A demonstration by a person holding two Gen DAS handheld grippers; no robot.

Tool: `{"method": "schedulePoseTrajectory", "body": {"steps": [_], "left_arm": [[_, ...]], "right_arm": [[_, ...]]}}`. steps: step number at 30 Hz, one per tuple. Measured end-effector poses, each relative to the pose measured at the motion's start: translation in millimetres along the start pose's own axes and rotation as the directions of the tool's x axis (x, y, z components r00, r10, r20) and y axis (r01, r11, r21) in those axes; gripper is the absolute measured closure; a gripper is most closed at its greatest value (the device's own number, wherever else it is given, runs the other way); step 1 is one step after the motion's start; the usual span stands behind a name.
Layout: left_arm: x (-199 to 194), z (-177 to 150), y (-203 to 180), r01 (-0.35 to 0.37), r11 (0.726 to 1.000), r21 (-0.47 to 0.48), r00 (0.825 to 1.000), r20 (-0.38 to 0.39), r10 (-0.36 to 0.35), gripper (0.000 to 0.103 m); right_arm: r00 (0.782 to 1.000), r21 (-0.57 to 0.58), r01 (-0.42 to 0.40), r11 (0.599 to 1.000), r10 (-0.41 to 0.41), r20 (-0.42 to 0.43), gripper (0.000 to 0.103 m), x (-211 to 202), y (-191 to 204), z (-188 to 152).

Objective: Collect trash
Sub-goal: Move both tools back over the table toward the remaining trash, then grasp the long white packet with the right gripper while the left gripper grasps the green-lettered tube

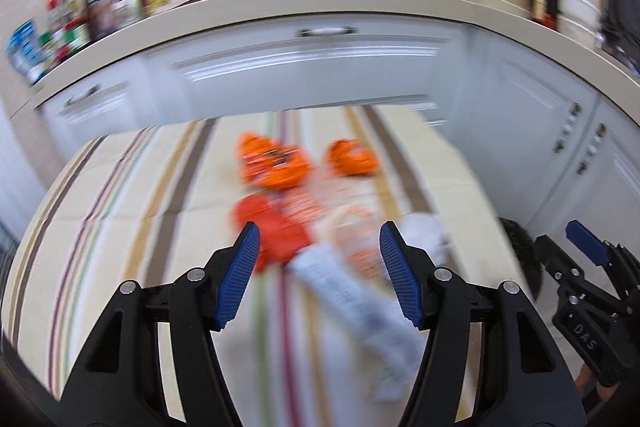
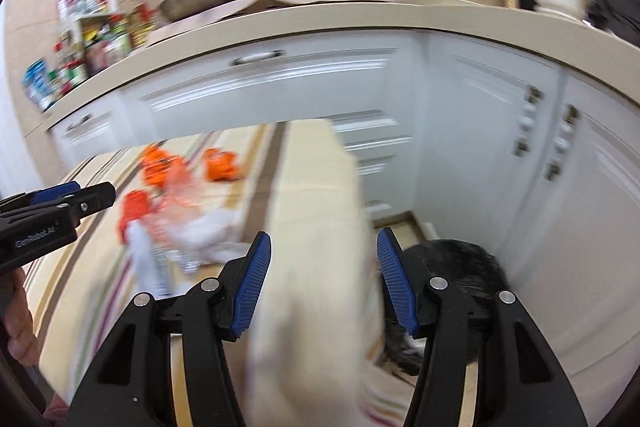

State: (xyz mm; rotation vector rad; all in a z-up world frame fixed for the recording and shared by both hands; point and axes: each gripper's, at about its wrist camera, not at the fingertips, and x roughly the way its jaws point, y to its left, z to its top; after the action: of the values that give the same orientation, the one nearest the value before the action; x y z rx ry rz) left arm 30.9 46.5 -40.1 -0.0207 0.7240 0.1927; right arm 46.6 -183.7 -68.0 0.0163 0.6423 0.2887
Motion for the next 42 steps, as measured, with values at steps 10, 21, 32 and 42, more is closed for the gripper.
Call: {"method": "schedulePoseTrajectory", "body": {"steps": [10, 21, 32, 42], "left_arm": [[-11.4, -29.0, 87.8, -0.133, 0.985, -0.109, 0.991, -0.047, 0.129, 0.042], [-4.8, -47.3, 120.9, -0.146, 0.975, -0.165, 0.987, -0.086, 0.133, 0.042], [4.2, -52.8, 119.0, -0.129, 0.977, -0.172, 0.988, -0.108, 0.112, 0.042], [5.1, -55.1, 100.0, -0.099, 0.985, -0.142, 0.991, -0.107, 0.085, 0.042]], "right_arm": [[0.988, -0.127, -0.139, 0.982, 0.128, -0.088, 0.048, 14.6, 76.9, -14.1], [0.97, -0.172, -0.183, 0.968, 0.149, -0.194, 0.048, 36.5, 109.8, -25.1], [0.96, -0.204, -0.197, 0.959, 0.147, -0.236, 0.07, 44.4, 120.1, -32.2], [0.975, -0.192, -0.181, 0.965, 0.15, -0.166, 0.072, 20.0, 112.9, -26.6]]}}
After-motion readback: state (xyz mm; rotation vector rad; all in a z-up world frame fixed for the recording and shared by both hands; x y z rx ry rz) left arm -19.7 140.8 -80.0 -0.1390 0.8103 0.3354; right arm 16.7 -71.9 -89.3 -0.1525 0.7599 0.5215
